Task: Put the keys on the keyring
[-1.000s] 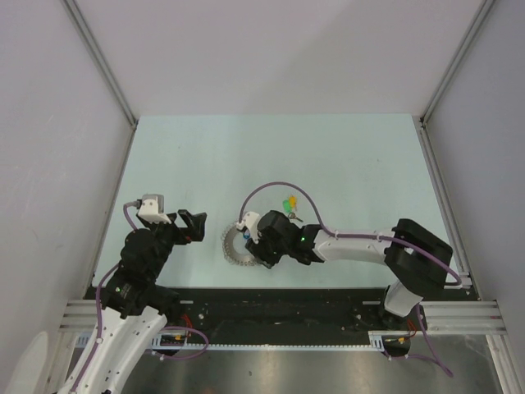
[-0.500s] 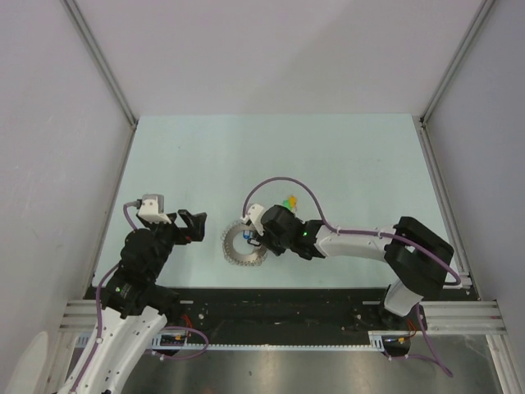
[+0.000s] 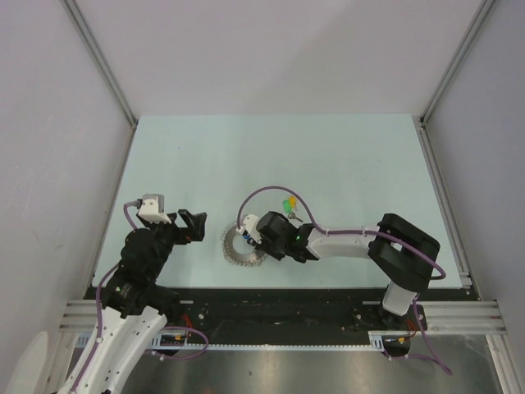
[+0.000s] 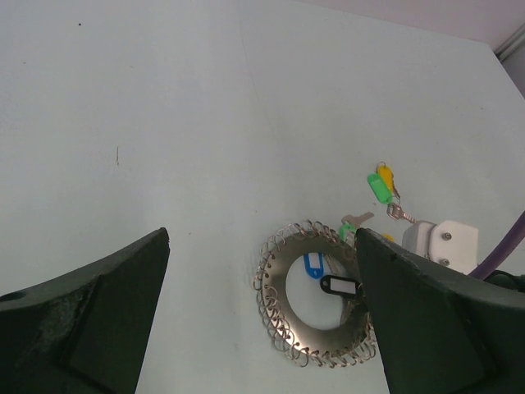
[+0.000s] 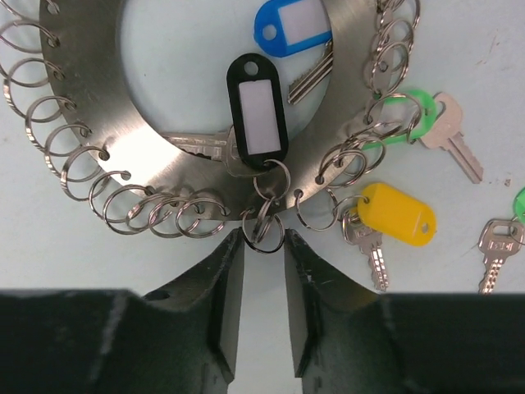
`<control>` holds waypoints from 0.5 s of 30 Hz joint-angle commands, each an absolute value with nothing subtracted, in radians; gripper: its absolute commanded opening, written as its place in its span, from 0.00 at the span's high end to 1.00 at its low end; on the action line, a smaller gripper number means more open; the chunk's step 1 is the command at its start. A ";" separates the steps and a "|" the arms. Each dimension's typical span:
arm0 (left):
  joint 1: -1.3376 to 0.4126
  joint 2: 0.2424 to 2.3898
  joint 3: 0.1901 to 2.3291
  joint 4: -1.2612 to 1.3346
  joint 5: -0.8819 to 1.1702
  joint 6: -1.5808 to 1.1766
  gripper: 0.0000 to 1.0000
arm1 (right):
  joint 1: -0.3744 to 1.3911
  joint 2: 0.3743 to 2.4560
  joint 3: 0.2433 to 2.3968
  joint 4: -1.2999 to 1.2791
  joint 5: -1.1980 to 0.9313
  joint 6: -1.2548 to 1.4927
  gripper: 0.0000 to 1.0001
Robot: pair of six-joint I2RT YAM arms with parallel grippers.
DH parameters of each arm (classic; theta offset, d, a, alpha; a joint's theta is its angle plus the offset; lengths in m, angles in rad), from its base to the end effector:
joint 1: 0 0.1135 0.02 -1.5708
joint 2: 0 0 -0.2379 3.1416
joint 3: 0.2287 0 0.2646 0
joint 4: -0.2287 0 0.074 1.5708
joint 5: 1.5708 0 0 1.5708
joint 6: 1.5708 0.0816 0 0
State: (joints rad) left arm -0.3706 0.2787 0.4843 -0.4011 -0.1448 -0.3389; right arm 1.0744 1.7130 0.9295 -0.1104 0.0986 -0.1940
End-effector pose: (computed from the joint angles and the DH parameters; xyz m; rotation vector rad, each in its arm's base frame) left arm 0.1749 -0.0553 0.2602 -0.0777 1.7786 -0.3862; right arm 0.1861 0.3267 0.0886 -1.4327 2.0204 0.2609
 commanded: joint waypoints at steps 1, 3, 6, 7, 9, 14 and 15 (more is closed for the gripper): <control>-0.364 0.285 0.506 -0.370 -0.123 -0.302 0.00 | 1.077 1.727 0.936 -0.081 0.123 -0.212 0.78; -0.364 0.284 0.506 -0.370 -0.123 -0.302 0.00 | 1.077 1.701 0.937 -0.101 0.133 -0.206 0.87; -0.364 0.285 0.506 -0.370 -0.123 -0.302 0.00 | 1.074 1.649 0.936 -0.130 0.130 -0.186 0.98; -0.364 0.285 0.508 -0.370 -0.123 -0.302 0.00 | 1.071 1.637 0.936 -0.135 0.126 -0.178 1.00; -0.364 0.285 0.508 -0.368 -0.123 -0.302 0.00 | 1.066 1.608 0.931 -0.135 0.095 -0.155 1.00; -0.364 0.281 0.506 -0.370 -0.120 -0.305 0.00 | 1.051 1.548 0.913 -0.097 0.069 -0.130 1.00; -0.364 0.278 0.506 -0.370 -0.117 -0.305 0.00 | 1.051 1.540 0.911 -0.084 0.068 -0.130 1.00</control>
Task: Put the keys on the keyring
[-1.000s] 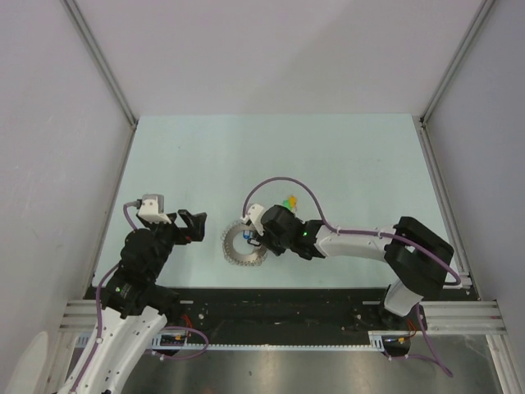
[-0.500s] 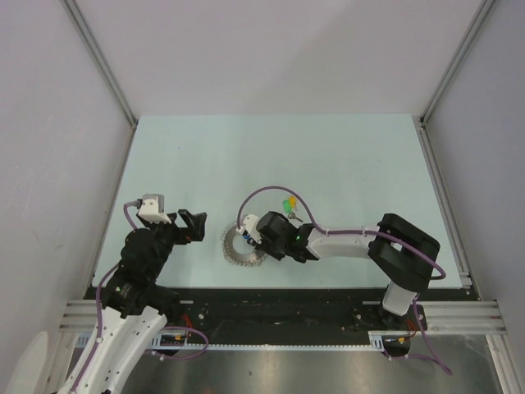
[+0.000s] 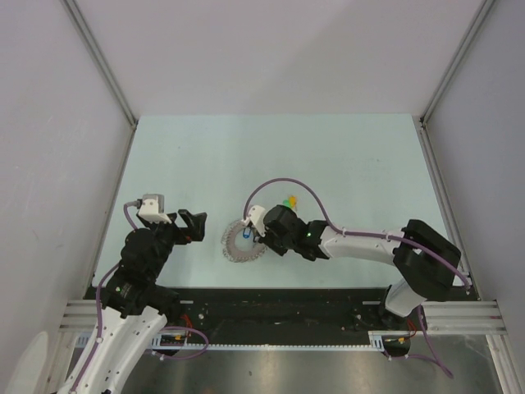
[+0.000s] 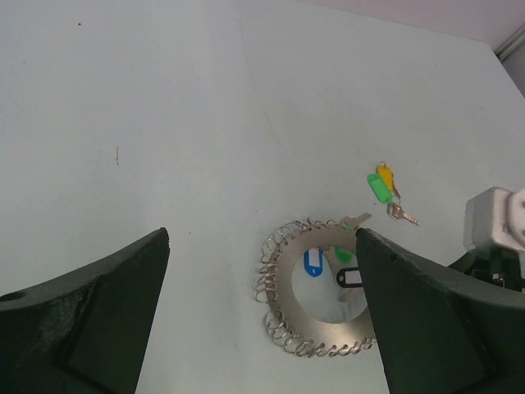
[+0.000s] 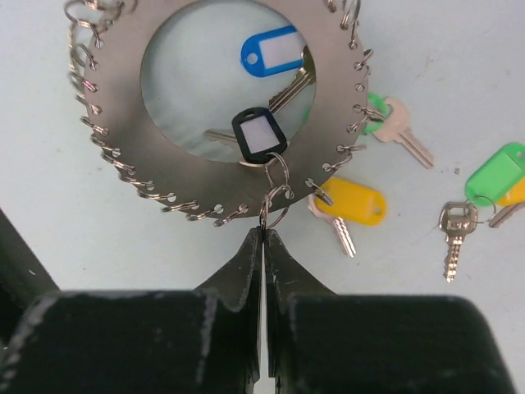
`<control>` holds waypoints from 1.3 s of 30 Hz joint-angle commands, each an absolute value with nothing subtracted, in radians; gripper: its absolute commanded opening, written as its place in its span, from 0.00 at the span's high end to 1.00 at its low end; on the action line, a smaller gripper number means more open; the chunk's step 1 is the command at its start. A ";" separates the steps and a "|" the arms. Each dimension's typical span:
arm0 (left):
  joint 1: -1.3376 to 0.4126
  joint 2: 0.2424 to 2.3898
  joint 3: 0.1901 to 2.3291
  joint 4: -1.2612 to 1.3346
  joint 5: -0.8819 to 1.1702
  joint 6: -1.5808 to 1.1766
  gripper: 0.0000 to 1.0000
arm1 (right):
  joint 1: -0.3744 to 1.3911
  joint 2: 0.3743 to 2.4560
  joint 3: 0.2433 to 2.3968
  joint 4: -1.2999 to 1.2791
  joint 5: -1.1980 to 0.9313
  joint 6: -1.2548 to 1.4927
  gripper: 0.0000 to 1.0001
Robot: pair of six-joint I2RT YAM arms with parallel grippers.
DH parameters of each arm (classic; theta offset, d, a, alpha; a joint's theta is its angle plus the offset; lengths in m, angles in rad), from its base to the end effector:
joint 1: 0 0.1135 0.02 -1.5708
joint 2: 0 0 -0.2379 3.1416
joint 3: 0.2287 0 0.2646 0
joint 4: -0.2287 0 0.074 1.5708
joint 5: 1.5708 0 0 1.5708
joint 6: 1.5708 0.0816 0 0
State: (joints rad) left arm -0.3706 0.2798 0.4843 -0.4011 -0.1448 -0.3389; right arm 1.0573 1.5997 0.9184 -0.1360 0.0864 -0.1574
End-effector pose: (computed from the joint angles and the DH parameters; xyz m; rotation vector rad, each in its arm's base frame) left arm 0.1751 -0.0554 0.2600 -0.0776 1.7797 -0.3859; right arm 0.1884 0.3198 0.1223 -1.3405 2.0010 0.3206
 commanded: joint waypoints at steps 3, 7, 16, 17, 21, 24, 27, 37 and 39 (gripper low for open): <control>-0.364 0.276 0.505 -0.365 -0.104 -0.301 0.00 | 1.052 1.503 0.885 -0.034 0.057 -0.130 1.00; -0.364 0.279 0.500 -0.348 -0.042 -0.288 0.00 | 1.048 1.416 0.816 0.096 0.012 -0.121 1.00; -0.364 0.322 0.497 -0.238 0.184 -0.261 0.00 | 1.043 1.315 0.844 0.068 0.083 -0.201 1.00; -0.364 0.334 0.499 -0.230 0.186 -0.262 0.00 | 1.028 1.309 0.835 0.064 -0.048 -0.195 1.00; -0.364 0.342 0.505 -0.236 0.175 -0.264 0.00 | 1.028 1.368 0.813 0.057 -0.014 -0.133 1.00; -0.362 0.333 0.497 -0.235 0.175 -0.268 0.00 | 1.058 1.402 0.782 0.098 0.000 -0.098 1.00; -0.364 0.327 0.492 -0.236 0.175 -0.268 0.00 | 1.057 1.420 0.736 0.137 0.027 -0.055 1.00; -0.364 0.331 0.494 -0.261 0.158 -0.265 0.00 | 1.034 1.525 0.738 -0.038 0.095 -0.005 1.00; -0.364 0.334 0.499 -0.268 0.156 -0.262 0.00 | 1.028 1.523 0.739 -0.084 0.097 0.021 0.96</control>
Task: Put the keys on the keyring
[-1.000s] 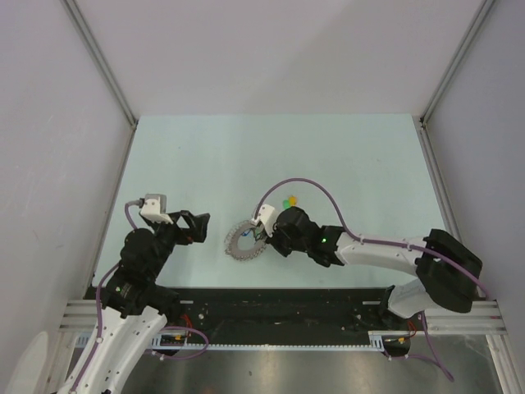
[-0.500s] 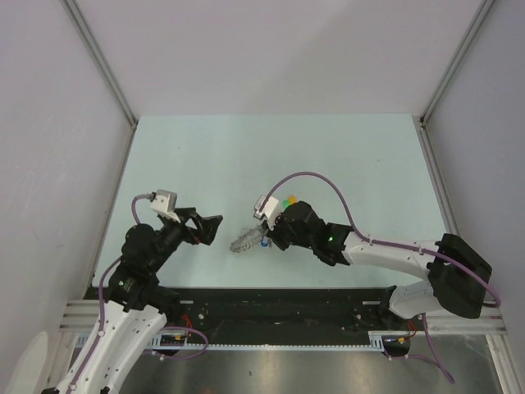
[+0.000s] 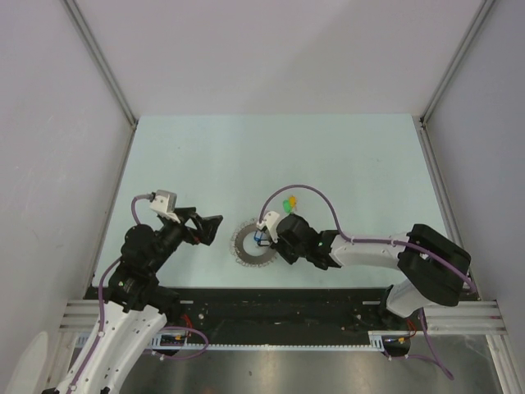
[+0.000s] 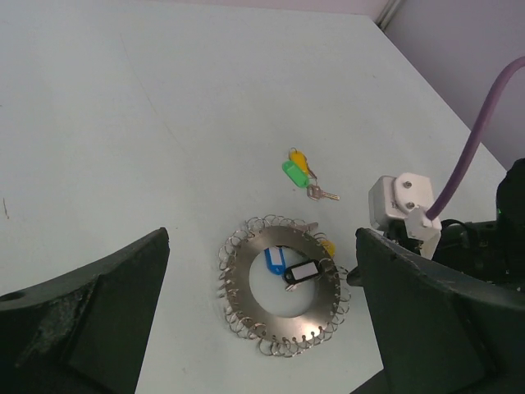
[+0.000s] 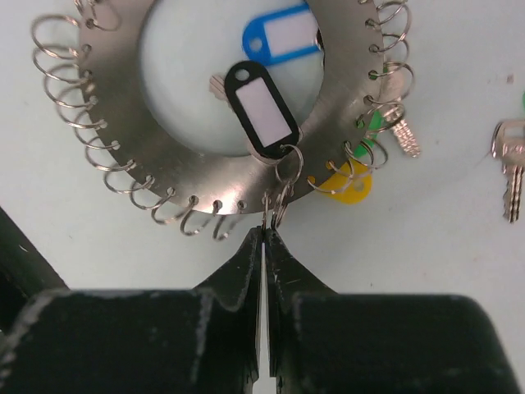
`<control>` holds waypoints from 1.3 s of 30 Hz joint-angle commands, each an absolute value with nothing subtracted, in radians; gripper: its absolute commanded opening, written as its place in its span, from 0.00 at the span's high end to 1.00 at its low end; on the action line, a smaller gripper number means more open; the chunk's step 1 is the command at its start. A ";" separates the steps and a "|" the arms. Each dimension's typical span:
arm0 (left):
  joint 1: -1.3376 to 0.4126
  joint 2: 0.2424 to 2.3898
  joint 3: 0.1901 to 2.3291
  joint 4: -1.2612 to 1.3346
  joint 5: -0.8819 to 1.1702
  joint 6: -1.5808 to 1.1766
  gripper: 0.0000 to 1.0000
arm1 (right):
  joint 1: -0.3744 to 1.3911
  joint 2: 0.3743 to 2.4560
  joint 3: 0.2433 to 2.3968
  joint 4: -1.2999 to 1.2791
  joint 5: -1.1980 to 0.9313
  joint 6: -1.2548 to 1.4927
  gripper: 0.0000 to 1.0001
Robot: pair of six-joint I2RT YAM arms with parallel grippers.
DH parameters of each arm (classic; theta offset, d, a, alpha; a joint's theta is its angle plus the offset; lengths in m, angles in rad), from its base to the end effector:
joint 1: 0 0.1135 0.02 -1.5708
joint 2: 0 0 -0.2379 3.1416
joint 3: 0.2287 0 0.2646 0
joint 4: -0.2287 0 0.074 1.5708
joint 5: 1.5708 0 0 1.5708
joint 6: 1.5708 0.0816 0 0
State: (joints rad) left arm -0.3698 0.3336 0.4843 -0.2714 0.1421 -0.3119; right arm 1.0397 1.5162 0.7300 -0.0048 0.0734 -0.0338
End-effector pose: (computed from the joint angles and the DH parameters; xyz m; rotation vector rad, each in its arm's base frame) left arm 0.1773 -0.0811 0.2708 0.1588 1.7228 -0.6273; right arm 0.1778 0.2908 0.1006 -1.1937 2.0769 0.3974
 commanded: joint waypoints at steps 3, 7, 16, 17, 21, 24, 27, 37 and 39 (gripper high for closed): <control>-0.364 0.333 0.500 -0.278 0.155 -0.258 0.00 | 1.031 1.496 0.753 -0.152 0.091 0.044 0.84; -0.364 0.331 0.500 -0.287 0.146 -0.253 0.00 | 1.048 1.445 0.788 -0.218 0.106 0.077 0.71; -0.362 0.325 0.502 -0.307 0.130 -0.247 0.00 | 1.055 1.472 0.857 -0.224 0.115 0.060 0.68; -0.364 0.325 0.502 -0.310 0.127 -0.245 0.00 | 1.068 1.482 0.864 -0.224 0.120 0.058 0.69; -0.364 0.325 0.503 -0.313 0.124 -0.241 0.00 | 1.083 1.534 0.877 -0.221 0.191 0.061 0.68; -0.364 0.325 0.502 -0.314 0.127 -0.242 0.00 | 1.091 1.565 0.885 -0.241 0.241 0.066 0.67; -0.364 0.325 0.502 -0.314 0.130 -0.242 0.00 | 1.097 1.572 0.887 -0.261 0.258 0.081 0.67; -0.364 0.322 0.502 -0.318 0.130 -0.241 0.00 | 1.111 1.569 0.887 -0.255 0.236 0.071 0.62; -0.364 0.319 0.502 -0.318 0.130 -0.241 0.00 | 1.114 1.581 0.887 -0.244 0.223 0.069 0.61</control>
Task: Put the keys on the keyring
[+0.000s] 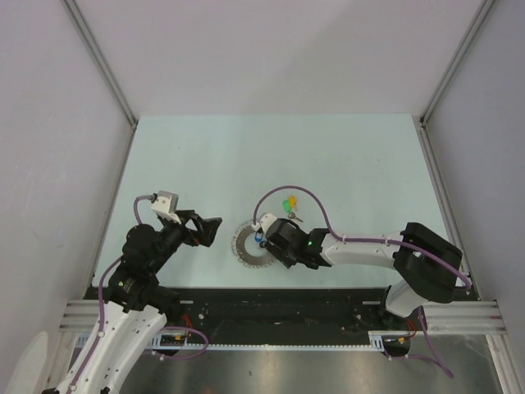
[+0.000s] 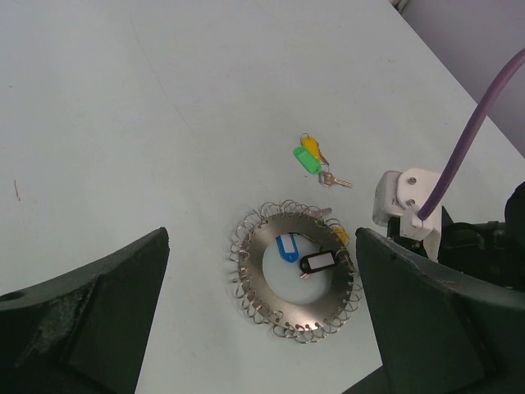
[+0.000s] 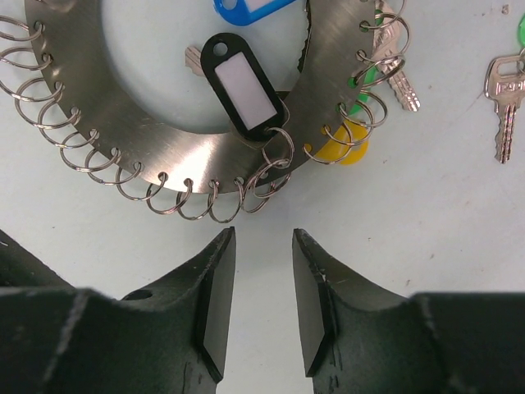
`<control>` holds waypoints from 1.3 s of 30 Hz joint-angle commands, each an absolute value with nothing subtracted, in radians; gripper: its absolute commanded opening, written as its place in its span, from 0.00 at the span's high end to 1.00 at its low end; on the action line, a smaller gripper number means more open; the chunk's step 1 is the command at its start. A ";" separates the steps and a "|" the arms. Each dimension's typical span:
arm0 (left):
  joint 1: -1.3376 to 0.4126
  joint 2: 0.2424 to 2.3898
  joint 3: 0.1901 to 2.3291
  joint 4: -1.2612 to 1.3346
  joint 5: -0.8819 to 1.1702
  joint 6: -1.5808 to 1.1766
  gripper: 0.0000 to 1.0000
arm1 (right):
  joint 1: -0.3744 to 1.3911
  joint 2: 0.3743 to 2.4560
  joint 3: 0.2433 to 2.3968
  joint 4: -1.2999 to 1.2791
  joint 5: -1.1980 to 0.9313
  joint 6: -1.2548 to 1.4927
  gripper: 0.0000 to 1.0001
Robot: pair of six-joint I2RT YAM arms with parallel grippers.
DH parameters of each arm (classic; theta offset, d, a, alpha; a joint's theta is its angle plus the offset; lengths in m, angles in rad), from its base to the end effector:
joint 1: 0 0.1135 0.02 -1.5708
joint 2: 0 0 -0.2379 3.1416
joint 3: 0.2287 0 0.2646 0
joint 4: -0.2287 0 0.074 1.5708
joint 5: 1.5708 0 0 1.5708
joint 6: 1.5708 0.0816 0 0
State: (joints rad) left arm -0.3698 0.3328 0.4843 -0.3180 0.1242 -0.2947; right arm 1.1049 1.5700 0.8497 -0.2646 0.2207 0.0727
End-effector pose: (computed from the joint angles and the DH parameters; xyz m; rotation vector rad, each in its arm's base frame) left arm 0.1769 -0.0794 0.2637 0.1596 1.7661 -0.5927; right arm 0.1678 0.2940 0.0985 -1.1747 2.2417 0.1906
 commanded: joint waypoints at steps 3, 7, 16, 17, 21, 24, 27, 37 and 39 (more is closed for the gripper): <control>-0.364 0.319 0.502 -0.318 0.130 -0.239 0.00 | 1.127 1.608 0.887 -0.213 0.225 0.064 0.59; -0.364 0.321 0.500 -0.318 0.133 -0.239 0.00 | 1.129 1.637 0.887 -0.167 0.244 0.061 0.59; -0.364 0.318 0.500 -0.321 0.130 -0.242 0.00 | 1.101 1.595 0.885 -0.150 0.451 0.115 0.66; -0.364 0.314 0.502 -0.321 0.130 -0.241 0.00 | 1.095 1.586 0.885 -0.153 0.475 0.123 0.67; -0.364 0.314 0.502 -0.321 0.127 -0.241 0.00 | 1.054 1.542 0.877 -0.144 0.451 0.153 0.71; -0.364 0.311 0.502 -0.322 0.127 -0.242 0.00 | 1.043 1.532 0.871 -0.143 0.408 0.144 0.71; -0.364 0.310 0.500 -0.324 0.129 -0.242 0.00 | 1.045 1.523 0.856 -0.149 0.345 0.097 0.68; -0.364 0.310 0.500 -0.324 0.140 -0.244 0.00 | 0.931 1.500 0.807 -0.123 -0.016 0.003 0.62; -0.364 0.308 0.499 -0.324 0.138 -0.245 0.00 | 0.893 1.514 0.807 -0.098 -0.058 -0.021 0.62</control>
